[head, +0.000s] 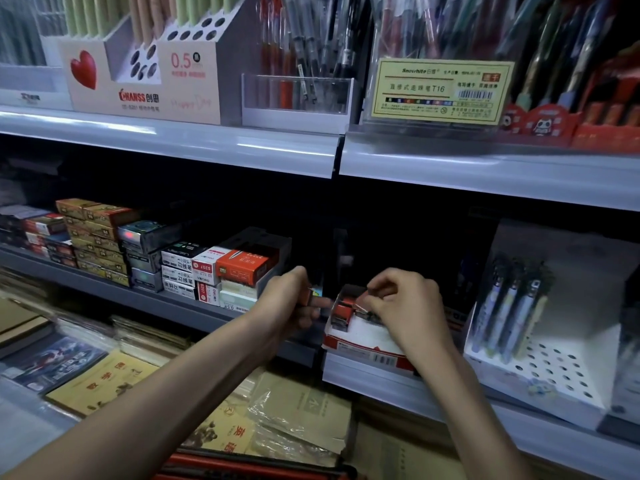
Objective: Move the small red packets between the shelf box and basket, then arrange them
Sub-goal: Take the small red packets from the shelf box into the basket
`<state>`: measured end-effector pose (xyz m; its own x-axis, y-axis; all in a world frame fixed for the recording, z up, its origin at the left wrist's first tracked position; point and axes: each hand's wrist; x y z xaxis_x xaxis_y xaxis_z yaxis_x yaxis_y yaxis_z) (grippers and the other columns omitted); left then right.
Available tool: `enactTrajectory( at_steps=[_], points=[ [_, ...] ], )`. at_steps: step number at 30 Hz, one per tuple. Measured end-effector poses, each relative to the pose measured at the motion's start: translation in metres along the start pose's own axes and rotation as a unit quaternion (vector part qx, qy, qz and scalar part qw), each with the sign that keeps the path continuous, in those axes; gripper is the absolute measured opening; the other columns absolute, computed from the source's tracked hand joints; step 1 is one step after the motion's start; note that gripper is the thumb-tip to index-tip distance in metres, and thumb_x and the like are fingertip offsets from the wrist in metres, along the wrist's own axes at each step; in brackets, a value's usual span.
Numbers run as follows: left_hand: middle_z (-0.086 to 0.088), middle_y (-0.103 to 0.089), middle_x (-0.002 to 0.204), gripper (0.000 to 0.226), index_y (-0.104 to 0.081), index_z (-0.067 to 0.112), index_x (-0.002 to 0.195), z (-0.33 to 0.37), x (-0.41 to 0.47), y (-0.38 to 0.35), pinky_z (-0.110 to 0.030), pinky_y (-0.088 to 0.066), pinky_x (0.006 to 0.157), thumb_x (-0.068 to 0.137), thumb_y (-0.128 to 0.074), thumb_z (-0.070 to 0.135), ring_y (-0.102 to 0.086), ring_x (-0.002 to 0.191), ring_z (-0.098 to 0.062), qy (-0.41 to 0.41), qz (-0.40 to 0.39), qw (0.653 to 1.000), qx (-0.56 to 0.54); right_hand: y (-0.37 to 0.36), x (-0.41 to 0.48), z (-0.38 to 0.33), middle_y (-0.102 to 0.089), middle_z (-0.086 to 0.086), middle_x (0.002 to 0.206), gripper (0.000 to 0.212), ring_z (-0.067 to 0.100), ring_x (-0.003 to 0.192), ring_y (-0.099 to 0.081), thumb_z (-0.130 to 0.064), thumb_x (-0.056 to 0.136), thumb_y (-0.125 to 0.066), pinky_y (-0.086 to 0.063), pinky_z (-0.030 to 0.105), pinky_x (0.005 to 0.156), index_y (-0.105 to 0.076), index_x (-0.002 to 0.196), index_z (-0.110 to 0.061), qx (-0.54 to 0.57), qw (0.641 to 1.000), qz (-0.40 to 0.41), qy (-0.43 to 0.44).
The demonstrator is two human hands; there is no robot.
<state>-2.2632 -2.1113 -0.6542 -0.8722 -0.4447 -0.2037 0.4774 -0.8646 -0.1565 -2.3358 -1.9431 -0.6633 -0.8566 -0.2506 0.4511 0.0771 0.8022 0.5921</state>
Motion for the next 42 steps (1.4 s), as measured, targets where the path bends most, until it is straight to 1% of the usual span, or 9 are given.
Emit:
enactTrajectory(
  at_steps=[5,8,15,22,28,30,33,37,42],
  points=[
    [-0.013,-0.065,0.084,0.011,-0.054,0.002,0.106,0.0,-0.002,0.007,-0.025,-0.041,0.046,0.103,-0.053,0.013,-0.063,0.05,-0.017,-0.049,0.006,0.999,0.012,-0.008,-0.004,0.008,-0.068,-0.008,0.085,0.024,0.01,0.081,-0.066,-0.003,0.083,-0.076,-0.059,0.032,0.07,-0.072,0.086,-0.027,-0.156,0.979,-0.098,0.083],
    [-0.004,-0.066,0.075,0.019,-0.065,0.008,0.096,-0.002,-0.009,0.01,-0.02,-0.042,0.048,0.096,-0.071,0.026,-0.059,0.057,-0.011,-0.098,-0.008,0.989,0.107,-0.007,-0.005,0.013,-0.069,-0.004,0.09,0.029,0.016,0.086,-0.066,0.004,0.081,-0.072,-0.059,0.037,0.075,-0.076,0.087,-0.025,-0.226,0.961,-0.134,0.082],
    [0.006,-0.076,0.074,0.012,-0.082,0.016,0.088,-0.009,0.0,-0.005,-0.012,-0.05,0.059,0.079,-0.087,0.023,-0.07,0.068,0.002,-0.246,-0.008,0.939,0.24,0.013,-0.001,0.018,-0.075,-0.009,0.105,0.038,0.009,0.099,-0.069,0.003,0.093,-0.059,-0.056,0.026,0.088,-0.079,0.103,-0.028,-0.129,0.986,-0.096,0.044],
    [0.012,-0.07,0.09,0.02,-0.078,0.026,0.096,-0.016,0.021,-0.029,-0.023,-0.057,0.076,0.079,-0.086,0.034,-0.066,0.081,0.0,-0.381,0.003,0.809,0.448,0.029,-0.001,0.016,-0.073,-0.015,0.094,0.029,0.005,0.074,-0.069,-0.01,0.095,-0.061,-0.061,0.03,0.072,-0.077,0.099,-0.034,-0.108,0.992,-0.029,0.056],
    [0.01,-0.071,0.115,0.034,-0.075,0.038,0.113,-0.02,0.027,-0.033,-0.033,-0.041,0.09,0.087,-0.066,0.059,-0.058,0.111,-0.015,-0.389,-0.053,0.637,0.663,0.033,-0.006,0.016,-0.073,-0.014,0.098,0.027,0.007,0.072,-0.067,-0.013,0.096,-0.06,-0.059,0.032,0.073,-0.076,0.102,-0.033,-0.14,0.987,-0.046,0.059],
    [0.01,-0.068,0.12,0.035,-0.071,0.04,0.121,-0.018,0.025,-0.032,-0.035,-0.036,0.092,0.093,-0.058,0.057,-0.054,0.116,-0.017,-0.386,-0.086,0.604,0.692,0.033,-0.008,0.016,-0.073,-0.013,0.099,0.026,0.005,0.072,-0.066,-0.013,0.097,-0.06,-0.059,0.032,0.072,-0.076,0.103,-0.032,-0.154,0.985,-0.053,0.061],
    [0.009,-0.063,0.129,0.035,-0.065,0.04,0.131,-0.016,0.021,-0.028,-0.036,-0.035,0.096,0.098,-0.054,0.047,-0.051,0.121,-0.018,-0.377,-0.117,0.61,0.687,0.033,-0.011,0.013,-0.072,-0.012,0.102,0.024,0.005,0.083,-0.066,-0.016,0.097,-0.061,-0.058,0.029,0.076,-0.076,0.106,-0.032,-0.165,0.982,-0.066,0.065],
    [0.006,-0.067,0.125,0.038,-0.066,0.036,0.131,-0.008,0.011,-0.021,-0.036,-0.042,0.099,0.094,-0.06,0.043,-0.056,0.12,-0.019,-0.371,-0.103,0.668,0.637,0.032,-0.02,0.005,-0.069,-0.013,0.106,0.022,0.006,0.093,-0.064,-0.022,0.096,-0.064,-0.055,0.026,0.08,-0.073,0.113,-0.032,-0.164,0.98,-0.075,0.086],
    [0.004,-0.064,0.125,0.047,-0.06,0.034,0.136,-0.006,-0.011,0.005,-0.036,-0.044,0.097,0.092,-0.06,0.051,-0.056,0.121,-0.019,-0.378,-0.064,0.664,0.642,0.036,-0.036,-0.007,-0.063,-0.013,0.12,0.034,0.008,0.105,-0.062,-0.032,0.092,-0.07,-0.053,0.026,0.088,-0.068,0.126,-0.029,-0.129,0.982,-0.062,0.121]
  ],
)
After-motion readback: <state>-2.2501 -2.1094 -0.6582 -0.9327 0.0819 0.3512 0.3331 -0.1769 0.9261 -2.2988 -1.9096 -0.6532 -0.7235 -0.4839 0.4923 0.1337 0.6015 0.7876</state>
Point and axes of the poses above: each hand's wrist, its own x-axis towards the middle knuckle, its own y-axis out of the back of the hand, z = x × y
